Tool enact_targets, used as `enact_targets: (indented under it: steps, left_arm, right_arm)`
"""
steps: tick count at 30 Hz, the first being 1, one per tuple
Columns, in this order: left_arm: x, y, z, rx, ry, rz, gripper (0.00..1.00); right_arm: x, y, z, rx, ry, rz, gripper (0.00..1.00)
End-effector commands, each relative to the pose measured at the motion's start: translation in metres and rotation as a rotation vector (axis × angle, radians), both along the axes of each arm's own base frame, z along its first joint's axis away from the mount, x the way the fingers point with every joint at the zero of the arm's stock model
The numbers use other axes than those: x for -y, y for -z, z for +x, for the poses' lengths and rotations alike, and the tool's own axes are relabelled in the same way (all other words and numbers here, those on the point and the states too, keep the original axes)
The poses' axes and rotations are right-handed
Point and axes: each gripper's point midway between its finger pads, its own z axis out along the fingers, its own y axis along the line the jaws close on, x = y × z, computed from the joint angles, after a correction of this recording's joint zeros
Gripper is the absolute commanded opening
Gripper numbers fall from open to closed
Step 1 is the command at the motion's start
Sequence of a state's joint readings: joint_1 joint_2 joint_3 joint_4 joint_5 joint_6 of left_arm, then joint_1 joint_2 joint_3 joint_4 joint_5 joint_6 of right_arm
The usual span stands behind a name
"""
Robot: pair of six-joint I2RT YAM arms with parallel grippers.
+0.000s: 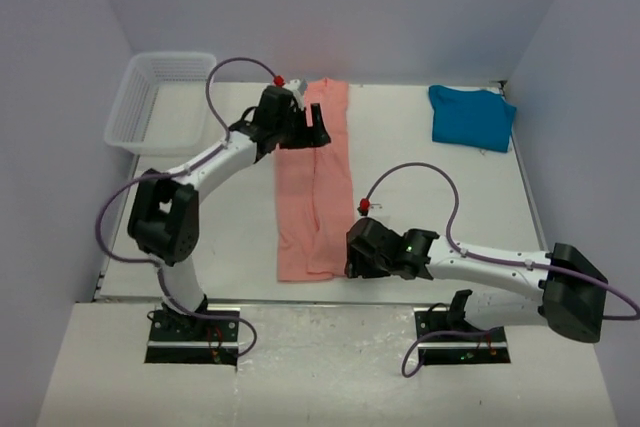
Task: Fold and stack the t-shirts
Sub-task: Rotate the tshirt 90 degrees, then grab the bottom of the folded rectangular tshirt with both arms
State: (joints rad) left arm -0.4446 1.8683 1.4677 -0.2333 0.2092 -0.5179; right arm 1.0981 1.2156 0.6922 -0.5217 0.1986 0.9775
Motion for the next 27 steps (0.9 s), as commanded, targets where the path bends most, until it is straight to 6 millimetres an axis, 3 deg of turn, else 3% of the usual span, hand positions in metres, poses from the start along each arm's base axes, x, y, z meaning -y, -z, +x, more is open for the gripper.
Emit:
enact_targets:
  steps: [1, 2, 3, 4, 5, 7, 8, 9, 11, 12, 21, 27]
  left_arm:
    - [-0.046, -0.039, -0.045, 0.056, -0.238, 0.06, 0.8]
    - [-0.053, -0.016, -0.067, -0.001, -0.239, 0.078, 0.79]
    - [-0.061, -0.03, -0.08, 0.034, -0.258, 0.073, 0.79]
    - [-0.057, -0.03, -0.094, 0.036, -0.24, 0.079, 0.79]
    - [-0.064, -0.013, -0.11, 0.008, -0.229, 0.118, 0.79]
    - [-0.073, -0.021, -0.13, 0.031, -0.222, 0.135, 0.79]
    - [-0.082, -0.005, -0.144, -0.008, -0.223, 0.171, 0.79]
    - [-0.085, -0.011, -0.152, 0.004, -0.216, 0.149, 0.79]
    - [-0.091, 0.003, -0.167, -0.028, -0.208, 0.15, 0.79]
    - [-0.091, 0.001, -0.173, -0.025, -0.2, 0.131, 0.79]
    - [-0.101, 0.023, -0.199, -0.088, -0.187, 0.137, 0.79]
    - [-0.108, 0.032, -0.209, -0.137, -0.199, 0.172, 0.77]
  right_arm:
    - [0.008, 0.008, 0.01, 0.026, 0.083, 0.003, 0.55]
    - [0.003, 0.008, 0.013, 0.029, 0.079, 0.031, 0.56]
    - [0.005, 0.012, 0.016, 0.02, 0.091, 0.029, 0.56]
    - [0.008, 0.016, 0.016, 0.016, 0.097, 0.026, 0.56]
    - [0.005, 0.017, 0.021, 0.024, 0.1, 0.052, 0.56]
    - [0.003, 0.025, 0.021, 0.0, 0.099, 0.085, 0.56]
    - [0.004, 0.029, 0.021, -0.007, 0.101, 0.089, 0.56]
    - [0.007, 0.033, 0.023, -0.013, 0.112, 0.086, 0.56]
    - [0.007, 0.038, 0.022, -0.021, 0.114, 0.1, 0.56]
    - [0.006, 0.04, 0.021, -0.028, 0.114, 0.103, 0.56]
    - [-0.007, 0.056, 0.007, -0.105, 0.13, 0.156, 0.5]
    - [-0.012, 0.045, 0.0, -0.085, 0.14, 0.13, 0.46]
